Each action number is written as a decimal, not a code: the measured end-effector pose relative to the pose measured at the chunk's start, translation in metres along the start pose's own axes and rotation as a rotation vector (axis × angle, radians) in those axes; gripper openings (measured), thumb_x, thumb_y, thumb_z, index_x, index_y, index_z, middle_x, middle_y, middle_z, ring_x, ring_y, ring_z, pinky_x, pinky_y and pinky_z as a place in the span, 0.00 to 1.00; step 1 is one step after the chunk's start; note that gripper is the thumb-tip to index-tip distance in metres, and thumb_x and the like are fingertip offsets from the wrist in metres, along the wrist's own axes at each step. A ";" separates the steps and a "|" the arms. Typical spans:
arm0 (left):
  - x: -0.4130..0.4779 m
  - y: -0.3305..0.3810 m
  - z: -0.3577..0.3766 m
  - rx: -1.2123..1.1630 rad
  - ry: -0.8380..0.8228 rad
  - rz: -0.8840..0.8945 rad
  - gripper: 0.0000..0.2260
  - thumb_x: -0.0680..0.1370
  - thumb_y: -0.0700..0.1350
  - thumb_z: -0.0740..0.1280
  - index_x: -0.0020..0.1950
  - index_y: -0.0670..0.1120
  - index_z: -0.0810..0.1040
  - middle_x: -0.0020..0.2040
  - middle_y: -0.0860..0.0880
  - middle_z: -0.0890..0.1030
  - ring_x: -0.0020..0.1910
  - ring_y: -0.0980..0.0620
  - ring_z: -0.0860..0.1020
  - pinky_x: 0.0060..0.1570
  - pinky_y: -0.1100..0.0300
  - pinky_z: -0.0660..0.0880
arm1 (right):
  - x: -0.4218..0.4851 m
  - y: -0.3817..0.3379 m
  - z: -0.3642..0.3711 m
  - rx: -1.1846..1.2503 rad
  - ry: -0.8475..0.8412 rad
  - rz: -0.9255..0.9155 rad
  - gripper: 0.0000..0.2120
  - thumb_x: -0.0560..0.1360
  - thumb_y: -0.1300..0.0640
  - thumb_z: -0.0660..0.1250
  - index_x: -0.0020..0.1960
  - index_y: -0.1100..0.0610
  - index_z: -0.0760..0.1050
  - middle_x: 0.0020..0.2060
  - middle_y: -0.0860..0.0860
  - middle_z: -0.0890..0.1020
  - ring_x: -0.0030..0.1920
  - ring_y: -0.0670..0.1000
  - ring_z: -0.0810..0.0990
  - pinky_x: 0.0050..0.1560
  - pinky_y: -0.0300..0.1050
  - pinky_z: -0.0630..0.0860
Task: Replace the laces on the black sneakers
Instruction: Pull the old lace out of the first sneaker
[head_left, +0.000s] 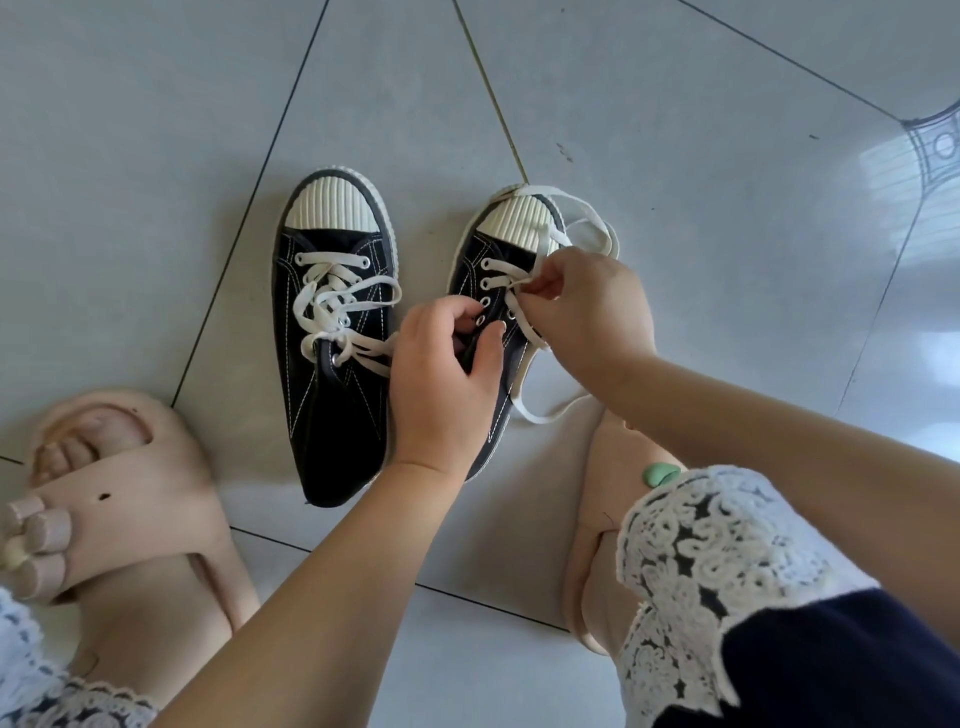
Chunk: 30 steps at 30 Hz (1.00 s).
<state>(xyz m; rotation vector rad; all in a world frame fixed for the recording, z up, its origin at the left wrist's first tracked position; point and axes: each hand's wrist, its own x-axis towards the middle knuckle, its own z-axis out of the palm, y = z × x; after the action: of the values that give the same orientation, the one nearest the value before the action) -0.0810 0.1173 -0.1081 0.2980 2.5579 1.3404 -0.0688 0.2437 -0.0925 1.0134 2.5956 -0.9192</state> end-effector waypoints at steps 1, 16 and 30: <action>0.000 0.000 0.000 0.001 0.002 0.004 0.06 0.73 0.42 0.67 0.46 0.40 0.77 0.41 0.51 0.74 0.39 0.53 0.71 0.44 0.67 0.67 | 0.000 0.000 0.000 -0.001 0.004 0.005 0.05 0.72 0.54 0.67 0.37 0.51 0.74 0.37 0.51 0.81 0.40 0.54 0.78 0.38 0.46 0.75; -0.003 0.000 0.002 0.021 0.083 0.018 0.05 0.75 0.36 0.64 0.46 0.36 0.77 0.41 0.43 0.79 0.40 0.54 0.72 0.45 0.67 0.65 | 0.016 0.017 -0.027 0.471 -0.283 0.162 0.07 0.70 0.65 0.66 0.34 0.60 0.77 0.30 0.51 0.80 0.33 0.47 0.77 0.43 0.46 0.78; 0.002 -0.002 -0.001 0.047 0.076 0.019 0.05 0.76 0.36 0.63 0.46 0.35 0.77 0.42 0.42 0.79 0.42 0.53 0.71 0.46 0.70 0.64 | 0.023 0.025 -0.047 0.243 -0.149 0.064 0.11 0.69 0.67 0.67 0.40 0.50 0.75 0.30 0.47 0.73 0.31 0.47 0.69 0.35 0.41 0.68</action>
<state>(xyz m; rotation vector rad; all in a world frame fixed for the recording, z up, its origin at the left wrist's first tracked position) -0.0835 0.1164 -0.1096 0.2855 2.6581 1.3246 -0.0676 0.2997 -0.0774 1.0345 2.3577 -1.2652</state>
